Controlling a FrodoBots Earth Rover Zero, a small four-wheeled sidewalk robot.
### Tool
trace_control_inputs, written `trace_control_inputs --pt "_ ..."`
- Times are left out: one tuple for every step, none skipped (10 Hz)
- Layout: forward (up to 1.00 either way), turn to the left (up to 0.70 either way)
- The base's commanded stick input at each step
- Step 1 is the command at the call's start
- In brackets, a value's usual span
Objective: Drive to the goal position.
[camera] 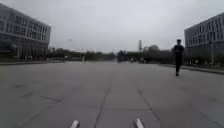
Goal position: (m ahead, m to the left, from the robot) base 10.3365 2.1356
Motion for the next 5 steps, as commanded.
trace_control_inputs --pt "1.00 -0.05" --pt "1.00 -0.05" --pt "1.00 -0.05" --pt "1.00 -0.05" --pt "1.00 -0.05"
